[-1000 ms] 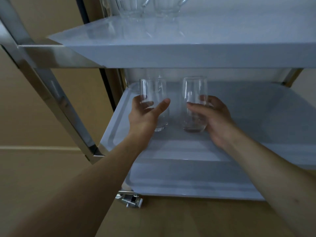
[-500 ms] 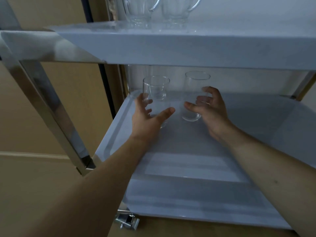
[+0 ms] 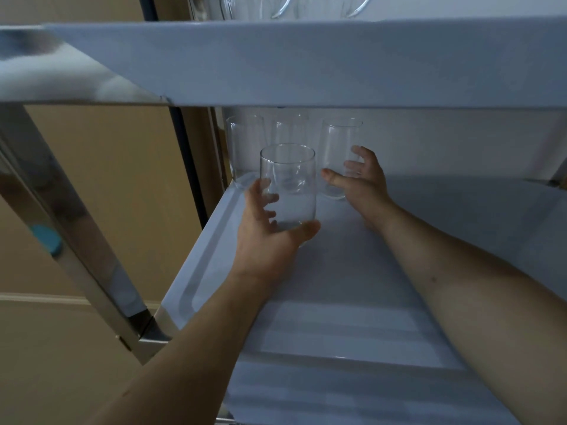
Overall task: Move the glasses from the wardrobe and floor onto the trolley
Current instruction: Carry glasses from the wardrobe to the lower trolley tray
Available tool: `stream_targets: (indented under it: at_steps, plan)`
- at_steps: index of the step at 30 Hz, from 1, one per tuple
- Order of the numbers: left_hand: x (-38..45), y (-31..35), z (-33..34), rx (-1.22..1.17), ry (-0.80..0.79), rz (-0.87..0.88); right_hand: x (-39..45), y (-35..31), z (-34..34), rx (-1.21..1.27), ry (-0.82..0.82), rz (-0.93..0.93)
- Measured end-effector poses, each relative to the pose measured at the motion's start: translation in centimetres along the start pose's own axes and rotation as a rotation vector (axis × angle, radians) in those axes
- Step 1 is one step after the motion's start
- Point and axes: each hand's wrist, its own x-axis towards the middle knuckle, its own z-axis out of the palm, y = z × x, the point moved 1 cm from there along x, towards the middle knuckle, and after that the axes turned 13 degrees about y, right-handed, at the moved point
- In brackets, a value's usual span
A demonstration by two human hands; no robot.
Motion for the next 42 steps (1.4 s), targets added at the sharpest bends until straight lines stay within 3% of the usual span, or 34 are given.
stream_targets:
  at_steps: [23, 28, 30, 33, 38, 42]
  plan:
    - [0.0, -0.3, -0.2, 0.023, -0.045, 0.011, 0.1, 0.5, 0.7, -0.149, -0.073, -0.044]
    - [0.0, 0.0, -0.2, 0.061, -0.079, 0.028, -1.9, -1.0, -1.8, -0.185, 0.087, -0.042]
    - [-0.1, 0.1, -0.2, 0.097, -0.097, 0.046, -2.7, -1.8, -3.1, -0.083, 0.128, 0.0]
    - [-0.2, 0.2, 0.0, 0.195, -0.122, 0.089, -5.0, -3.8, -5.1, 0.123, -0.007, 0.098]
    - [-0.3, 0.5, 0.1, 0.325, -0.139, 0.186, -8.9, -4.5, -5.6, 0.122, -0.391, 0.081]
    - [-0.1, 0.5, 0.2, 0.454, -0.208, 0.239, -8.5, -4.5, -5.6, 0.139, -0.339, 0.066]
